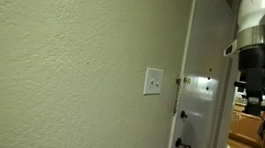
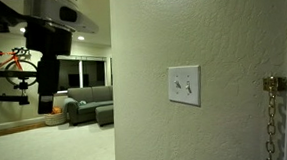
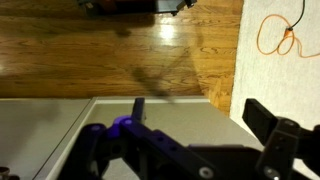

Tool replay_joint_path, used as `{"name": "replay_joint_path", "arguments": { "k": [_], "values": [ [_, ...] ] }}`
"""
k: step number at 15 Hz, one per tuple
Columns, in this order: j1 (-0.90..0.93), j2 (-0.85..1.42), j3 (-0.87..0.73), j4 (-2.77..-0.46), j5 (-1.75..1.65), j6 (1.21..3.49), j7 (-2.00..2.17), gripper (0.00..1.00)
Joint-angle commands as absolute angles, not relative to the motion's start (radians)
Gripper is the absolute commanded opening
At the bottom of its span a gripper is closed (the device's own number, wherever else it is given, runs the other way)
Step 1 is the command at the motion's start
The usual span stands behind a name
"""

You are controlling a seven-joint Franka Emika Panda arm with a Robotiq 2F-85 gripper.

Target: Push the switch on the right up

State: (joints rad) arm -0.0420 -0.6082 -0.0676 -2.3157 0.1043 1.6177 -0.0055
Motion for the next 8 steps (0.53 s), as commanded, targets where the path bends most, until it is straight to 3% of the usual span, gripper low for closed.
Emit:
{"name": "replay_joint_path", "arguments": {
  "k": [1, 8],
  "values": [
    [-0.074, -0.563, -0.051, -2.350, 0.081, 1.754, 0.047, 1.00],
    [-0.126, -0.397, -0.051, -2.323, 0.008, 1.983, 0.171, 1.00]
  ]
}}
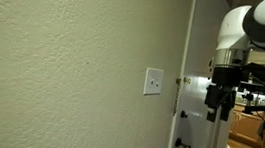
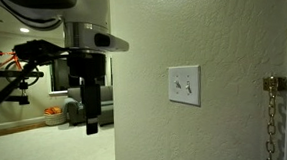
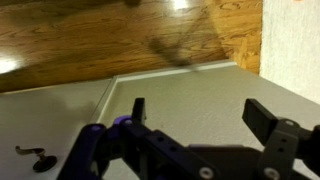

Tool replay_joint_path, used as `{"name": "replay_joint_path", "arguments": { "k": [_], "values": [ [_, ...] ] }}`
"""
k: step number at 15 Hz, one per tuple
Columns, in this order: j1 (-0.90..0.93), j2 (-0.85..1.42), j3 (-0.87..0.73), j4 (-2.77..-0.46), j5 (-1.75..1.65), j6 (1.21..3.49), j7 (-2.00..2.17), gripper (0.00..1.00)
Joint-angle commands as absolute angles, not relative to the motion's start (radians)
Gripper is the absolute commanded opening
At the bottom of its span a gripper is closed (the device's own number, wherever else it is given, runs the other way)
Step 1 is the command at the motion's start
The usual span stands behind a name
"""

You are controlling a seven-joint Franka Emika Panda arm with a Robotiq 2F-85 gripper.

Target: Push the switch on the right up

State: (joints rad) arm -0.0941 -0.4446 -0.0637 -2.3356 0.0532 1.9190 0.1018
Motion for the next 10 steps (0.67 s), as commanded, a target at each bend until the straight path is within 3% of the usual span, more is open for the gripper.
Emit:
{"name": "replay_joint_path", "arguments": {
  "k": [1, 10],
  "values": [
    [-0.132, -0.387, -0.049, -2.317, -0.013, 1.993, 0.189, 1.00],
    [-0.117, -0.378, -0.063, -2.313, 0.003, 1.981, 0.163, 1.00]
  ]
}}
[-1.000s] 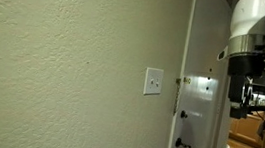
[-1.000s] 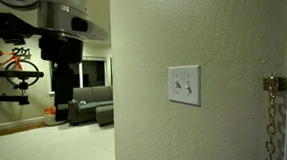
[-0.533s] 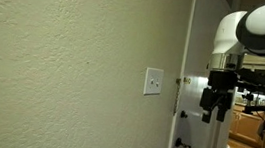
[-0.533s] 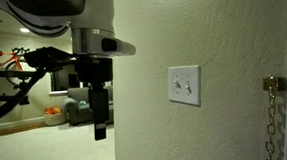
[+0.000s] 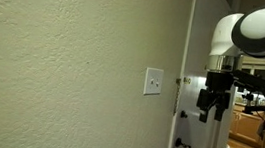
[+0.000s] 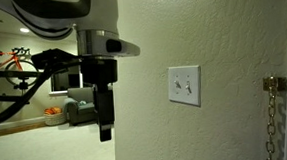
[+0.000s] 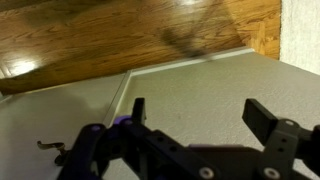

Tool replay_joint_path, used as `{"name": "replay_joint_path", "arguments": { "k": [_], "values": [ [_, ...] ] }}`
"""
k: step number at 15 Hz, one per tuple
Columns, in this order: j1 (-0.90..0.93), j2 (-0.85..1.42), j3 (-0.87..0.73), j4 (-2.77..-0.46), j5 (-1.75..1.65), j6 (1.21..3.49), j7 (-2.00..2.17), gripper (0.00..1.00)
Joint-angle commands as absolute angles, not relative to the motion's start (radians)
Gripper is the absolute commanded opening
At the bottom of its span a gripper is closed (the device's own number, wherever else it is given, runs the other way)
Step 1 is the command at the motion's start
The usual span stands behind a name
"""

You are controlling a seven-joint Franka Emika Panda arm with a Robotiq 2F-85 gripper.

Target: Push the switch on the right up

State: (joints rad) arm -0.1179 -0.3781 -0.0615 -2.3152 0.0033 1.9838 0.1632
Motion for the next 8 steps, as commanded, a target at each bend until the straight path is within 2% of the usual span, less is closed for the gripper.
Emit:
{"name": "replay_joint_path", "arguments": {
  "k": [1, 8],
  "values": [
    [-0.122, -0.370, -0.058, -2.317, -0.010, 2.020, 0.176, 1.00],
    [-0.120, -0.260, -0.063, -2.264, -0.014, 2.282, 0.160, 1.00]
  ]
}}
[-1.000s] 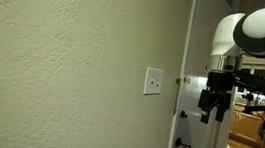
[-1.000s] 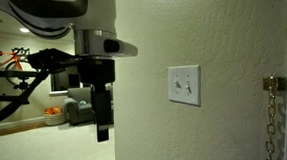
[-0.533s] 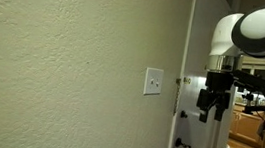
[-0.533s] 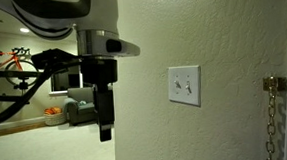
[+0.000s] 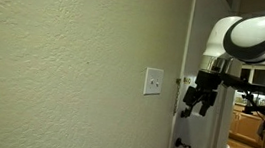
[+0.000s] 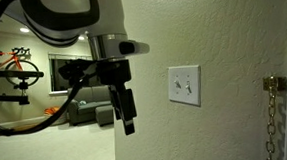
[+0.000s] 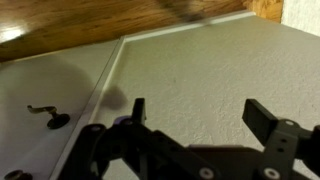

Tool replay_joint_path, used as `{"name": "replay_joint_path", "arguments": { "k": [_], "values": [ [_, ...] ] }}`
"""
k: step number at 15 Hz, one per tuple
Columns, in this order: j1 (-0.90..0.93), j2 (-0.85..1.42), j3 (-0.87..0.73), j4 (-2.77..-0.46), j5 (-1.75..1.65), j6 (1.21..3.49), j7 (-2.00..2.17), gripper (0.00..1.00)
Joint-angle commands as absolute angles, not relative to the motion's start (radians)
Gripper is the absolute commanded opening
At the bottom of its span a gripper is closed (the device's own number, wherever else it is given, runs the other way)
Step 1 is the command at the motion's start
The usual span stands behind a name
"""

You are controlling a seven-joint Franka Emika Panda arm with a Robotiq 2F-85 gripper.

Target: Push the switch on the right up

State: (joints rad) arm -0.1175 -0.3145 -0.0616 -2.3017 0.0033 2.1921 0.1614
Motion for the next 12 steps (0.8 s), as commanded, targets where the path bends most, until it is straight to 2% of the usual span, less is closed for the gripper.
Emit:
{"name": "replay_joint_path", "arguments": {
  "k": [1, 12],
  "values": [
    [-0.121, -0.243, -0.064, -2.254, -0.018, 2.318, 0.157, 1.00],
    [-0.119, -0.089, -0.084, -2.105, -0.026, 2.558, 0.115, 1.00]
  ]
}}
